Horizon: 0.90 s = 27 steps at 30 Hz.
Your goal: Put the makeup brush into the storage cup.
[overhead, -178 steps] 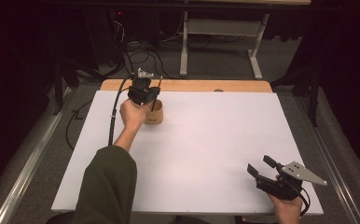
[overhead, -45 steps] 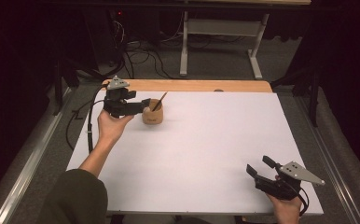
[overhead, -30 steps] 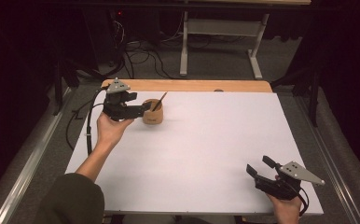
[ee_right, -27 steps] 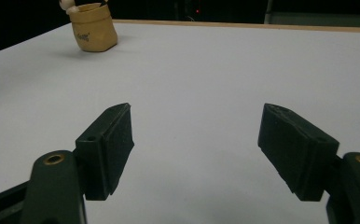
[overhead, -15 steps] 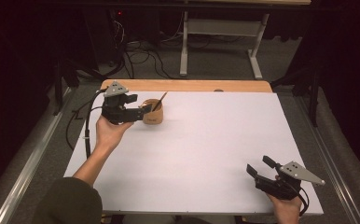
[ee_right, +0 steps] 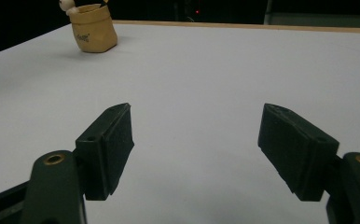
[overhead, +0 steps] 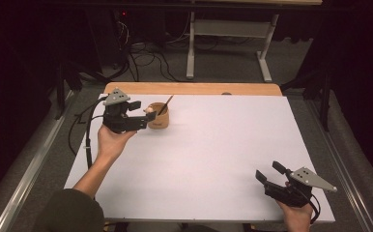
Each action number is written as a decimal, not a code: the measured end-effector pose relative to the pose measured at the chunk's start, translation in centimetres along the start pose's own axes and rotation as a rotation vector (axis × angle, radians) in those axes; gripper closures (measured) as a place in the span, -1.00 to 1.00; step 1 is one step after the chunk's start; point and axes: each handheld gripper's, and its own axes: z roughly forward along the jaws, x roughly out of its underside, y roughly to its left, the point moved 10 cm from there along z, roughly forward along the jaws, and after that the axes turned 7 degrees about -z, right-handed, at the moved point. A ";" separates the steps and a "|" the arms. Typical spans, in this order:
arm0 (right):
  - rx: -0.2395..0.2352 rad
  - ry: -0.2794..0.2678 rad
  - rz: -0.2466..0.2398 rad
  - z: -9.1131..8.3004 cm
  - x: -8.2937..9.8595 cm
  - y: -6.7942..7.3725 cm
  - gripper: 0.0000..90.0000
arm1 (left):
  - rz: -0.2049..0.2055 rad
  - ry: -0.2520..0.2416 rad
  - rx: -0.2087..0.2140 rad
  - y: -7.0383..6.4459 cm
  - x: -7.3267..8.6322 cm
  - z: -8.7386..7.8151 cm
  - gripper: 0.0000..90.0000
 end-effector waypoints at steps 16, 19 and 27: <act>0.001 0.000 -0.004 0.0 0.0 0.0 -0.37 | -0.005 -0.005 0.021 -0.5 1.1 -0.7 -0.36; 0.001 0.000 -0.003 0.0 0.0 0.0 -0.37 | -0.008 -0.007 0.026 -0.6 1.2 -0.9 -0.36; 0.001 0.000 -0.004 0.0 0.0 0.0 -0.37 | -0.011 -0.008 0.032 -0.7 1.9 -1.3 -0.36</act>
